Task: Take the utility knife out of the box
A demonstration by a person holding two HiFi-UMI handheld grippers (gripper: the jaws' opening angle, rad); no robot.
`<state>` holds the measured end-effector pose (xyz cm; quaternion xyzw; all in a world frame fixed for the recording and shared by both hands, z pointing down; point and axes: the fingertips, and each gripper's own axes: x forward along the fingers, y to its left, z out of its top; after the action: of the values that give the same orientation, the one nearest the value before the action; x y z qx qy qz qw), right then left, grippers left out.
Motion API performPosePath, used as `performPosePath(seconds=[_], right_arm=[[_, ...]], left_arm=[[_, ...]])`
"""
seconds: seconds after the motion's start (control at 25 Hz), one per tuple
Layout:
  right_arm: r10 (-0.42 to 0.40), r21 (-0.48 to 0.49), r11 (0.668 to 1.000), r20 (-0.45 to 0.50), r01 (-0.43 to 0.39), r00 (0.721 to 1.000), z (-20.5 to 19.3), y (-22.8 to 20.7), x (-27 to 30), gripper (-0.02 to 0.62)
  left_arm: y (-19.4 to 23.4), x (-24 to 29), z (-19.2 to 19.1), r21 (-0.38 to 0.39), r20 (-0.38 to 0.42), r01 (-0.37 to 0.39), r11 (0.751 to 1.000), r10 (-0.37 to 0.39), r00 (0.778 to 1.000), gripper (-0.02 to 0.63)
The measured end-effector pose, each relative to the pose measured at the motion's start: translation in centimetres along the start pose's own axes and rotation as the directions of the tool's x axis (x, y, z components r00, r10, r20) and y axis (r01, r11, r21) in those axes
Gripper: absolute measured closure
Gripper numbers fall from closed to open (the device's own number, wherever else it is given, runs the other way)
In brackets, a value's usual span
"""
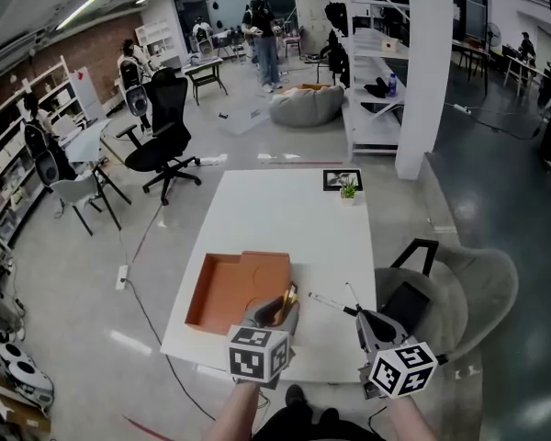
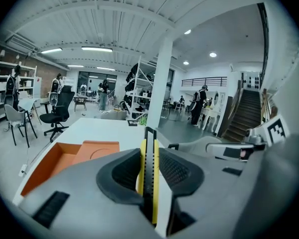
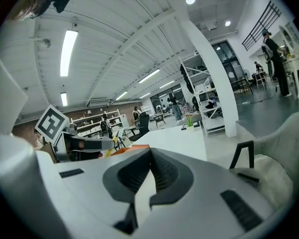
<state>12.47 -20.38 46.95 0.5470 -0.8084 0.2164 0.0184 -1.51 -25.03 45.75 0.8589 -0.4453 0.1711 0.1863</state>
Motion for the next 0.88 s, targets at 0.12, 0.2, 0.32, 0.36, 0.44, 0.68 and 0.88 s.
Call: performPosePath(seconds=[0.12,0.2,0.32,0.36,0.44,0.68,0.88], right_arm=[[-0.002,0.001,1.0,0.002,0.002,1.0,-0.1,-0.2,-0.5,0.595],[-0.003,0.0,1.0,0.003,0.003,1.0,-0.2,-0.3,-0.7,0.595],[-0.002,-0.004,1.0,0.001,0.002,1.0,-0.2,-0.3,-0.9,0.595],[-0.001,-0.006,1.0,0.0,0.001,1.0,-0.2,-0.2,-0.9,0.595],[0.004,-0.01,1.0,-0.002,-0.004,1.0,-0.2,-0.1,-1.0,0.595],[0.027,-0.023,0.999,-0.01,-0.027,1.0,-0.4,0.3,-0.6,0.595],[0.023,-0.048,0.999,-0.028,-0.024,0.999,-0.6,0.5,-0.4,0.595]], left_arm=[[-0.6,0.3,-0.8,-0.03,-0.011,0.017,0.999,-0.017,1.0,0.492],[-0.9,0.4,-1.3,-0.044,-0.017,0.022,0.999,-0.023,1.0,0.492],[-1.0,0.6,-2.0,-0.058,-0.028,0.025,0.998,-0.027,0.999,0.492],[-1.0,0.6,-2.2,-0.063,-0.032,0.026,0.998,-0.028,0.999,0.492],[-1.0,0.7,-2.7,-0.074,-0.044,0.031,0.997,-0.034,0.998,0.492],[-0.8,1.1,-3.8,-0.101,-0.061,0.035,0.994,-0.041,0.997,0.492],[-0.6,1.2,-4.4,-0.116,-0.065,0.029,0.993,-0.037,0.997,0.492]])
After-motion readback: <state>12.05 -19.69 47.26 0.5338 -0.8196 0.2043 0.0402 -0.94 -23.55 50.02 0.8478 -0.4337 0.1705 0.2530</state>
